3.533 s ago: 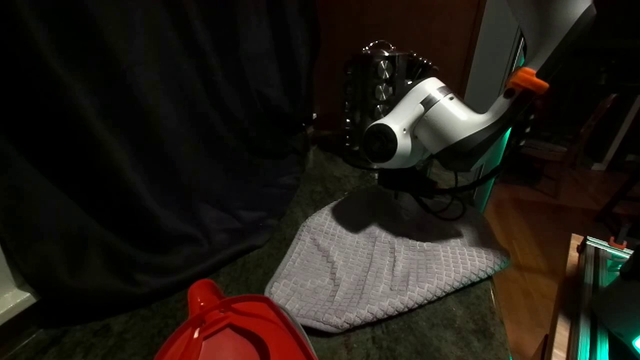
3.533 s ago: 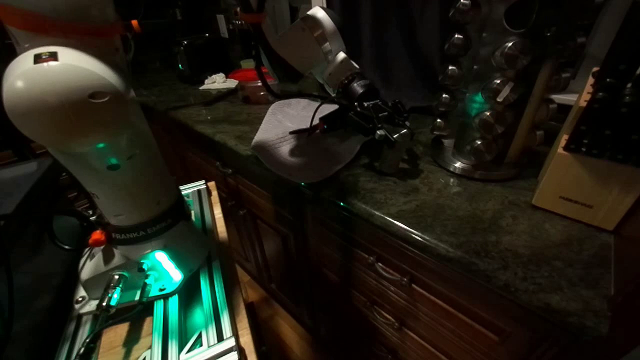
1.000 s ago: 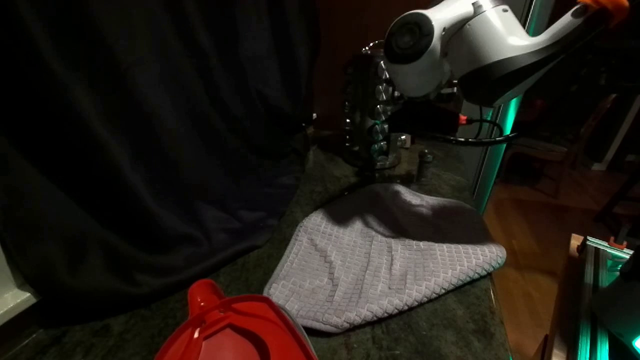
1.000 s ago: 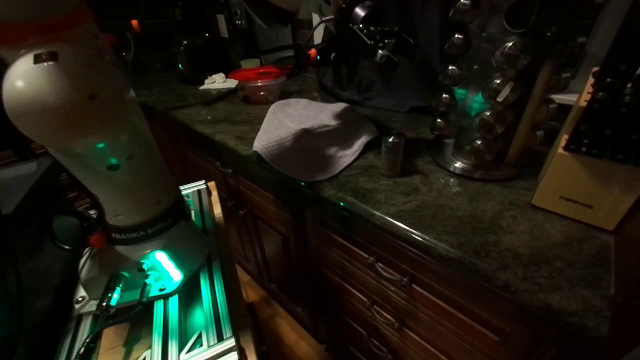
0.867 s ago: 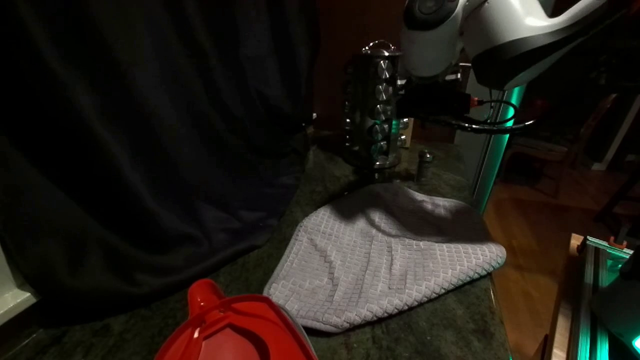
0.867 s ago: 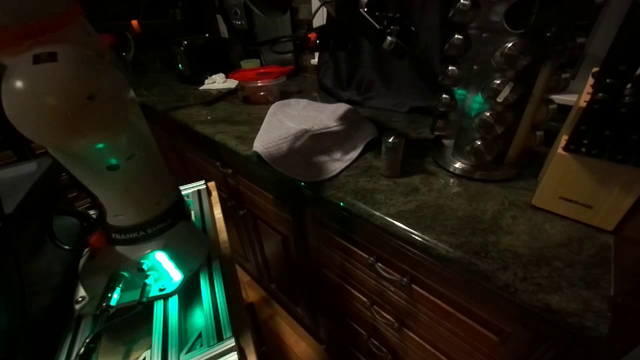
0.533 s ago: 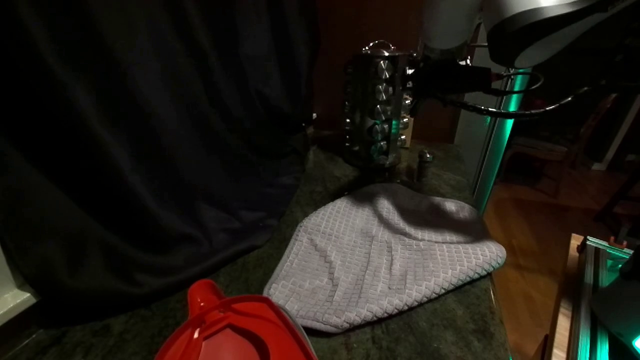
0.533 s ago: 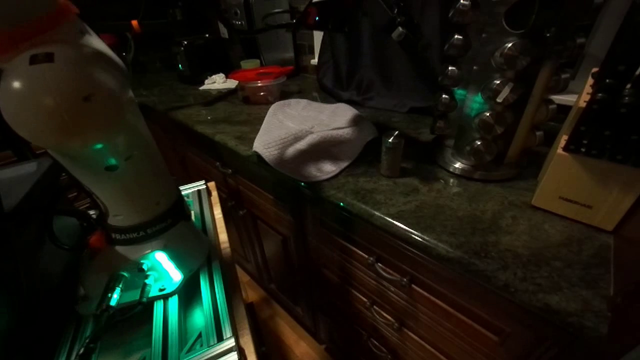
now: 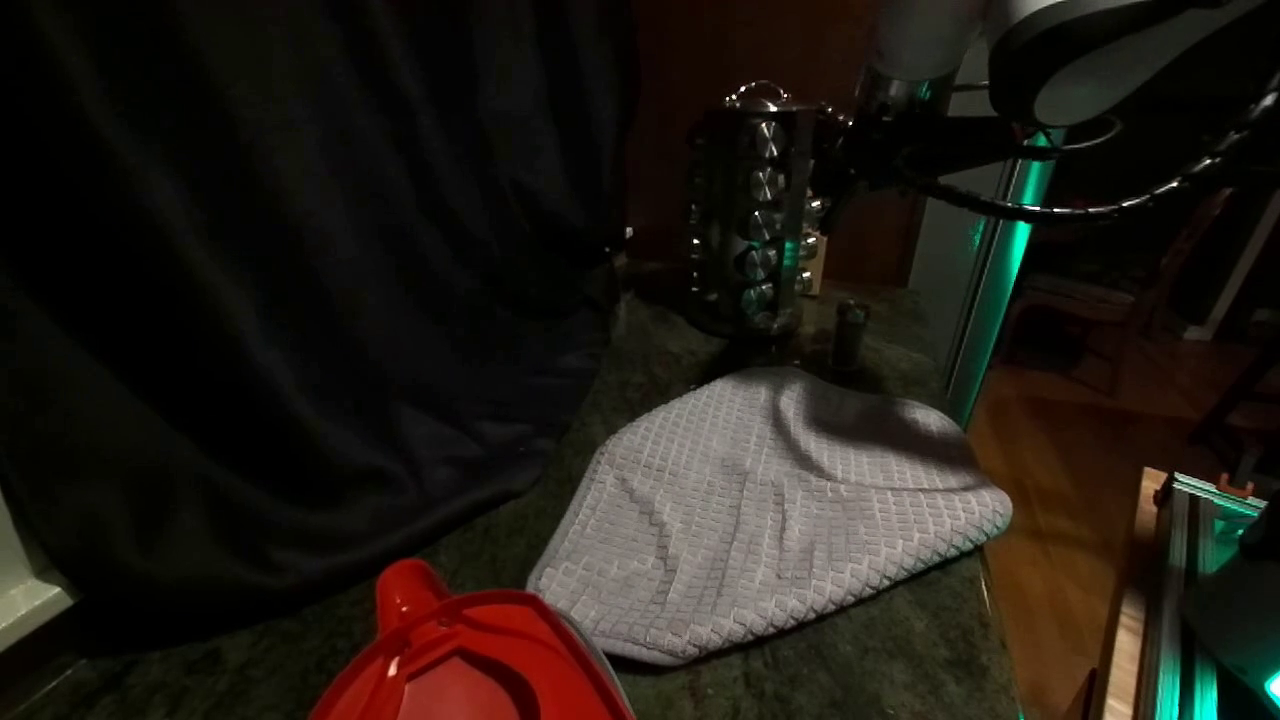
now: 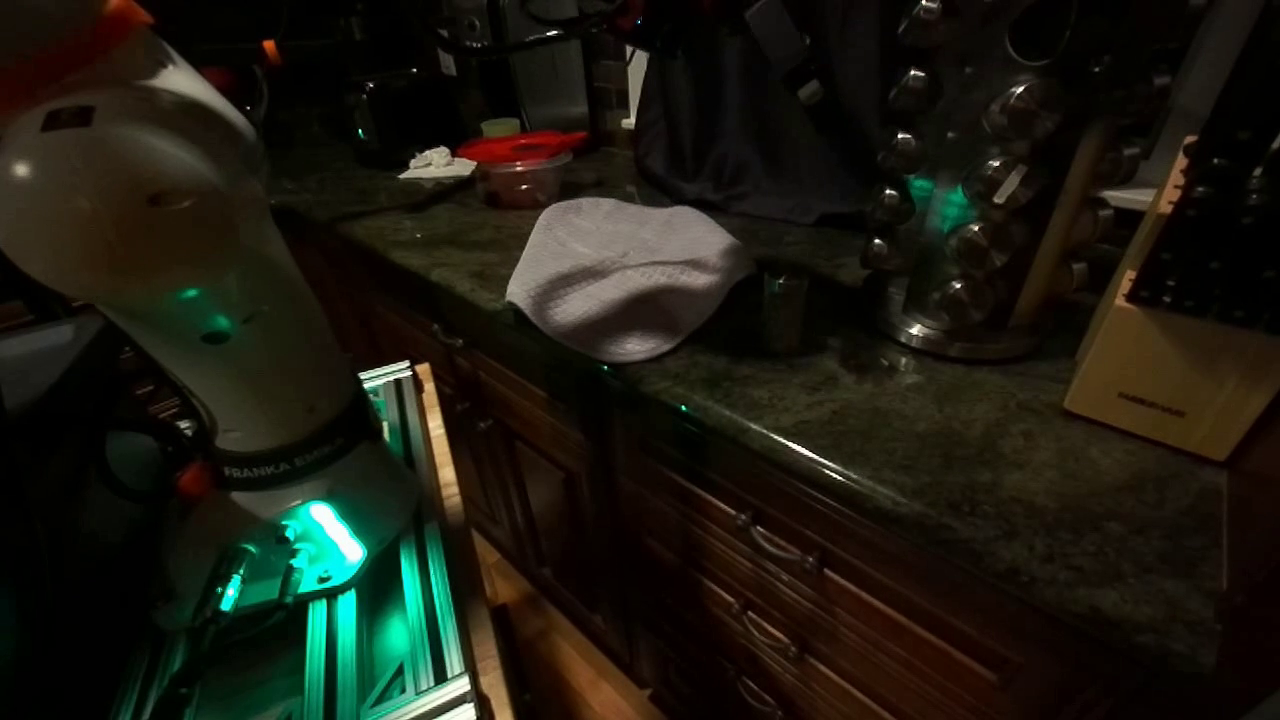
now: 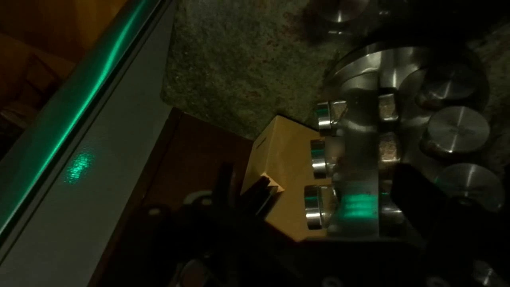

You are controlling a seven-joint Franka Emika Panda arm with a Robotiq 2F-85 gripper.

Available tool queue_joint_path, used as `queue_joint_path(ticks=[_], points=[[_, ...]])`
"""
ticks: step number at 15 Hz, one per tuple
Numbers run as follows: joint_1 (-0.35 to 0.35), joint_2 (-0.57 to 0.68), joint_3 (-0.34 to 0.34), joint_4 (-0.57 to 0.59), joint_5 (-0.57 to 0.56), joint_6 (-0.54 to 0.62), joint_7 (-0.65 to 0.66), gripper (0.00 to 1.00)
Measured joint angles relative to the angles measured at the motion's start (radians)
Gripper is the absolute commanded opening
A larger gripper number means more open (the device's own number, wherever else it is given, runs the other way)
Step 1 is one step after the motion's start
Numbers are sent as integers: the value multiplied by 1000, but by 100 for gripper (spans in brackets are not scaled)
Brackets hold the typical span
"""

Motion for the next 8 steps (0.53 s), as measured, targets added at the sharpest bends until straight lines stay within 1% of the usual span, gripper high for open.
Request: queue_joint_path(ticks=[3, 8], points=[[-27, -11, -23, -25, 86, 81, -157, 100], [-70, -15, -23, -35, 270, 90, -398, 100]])
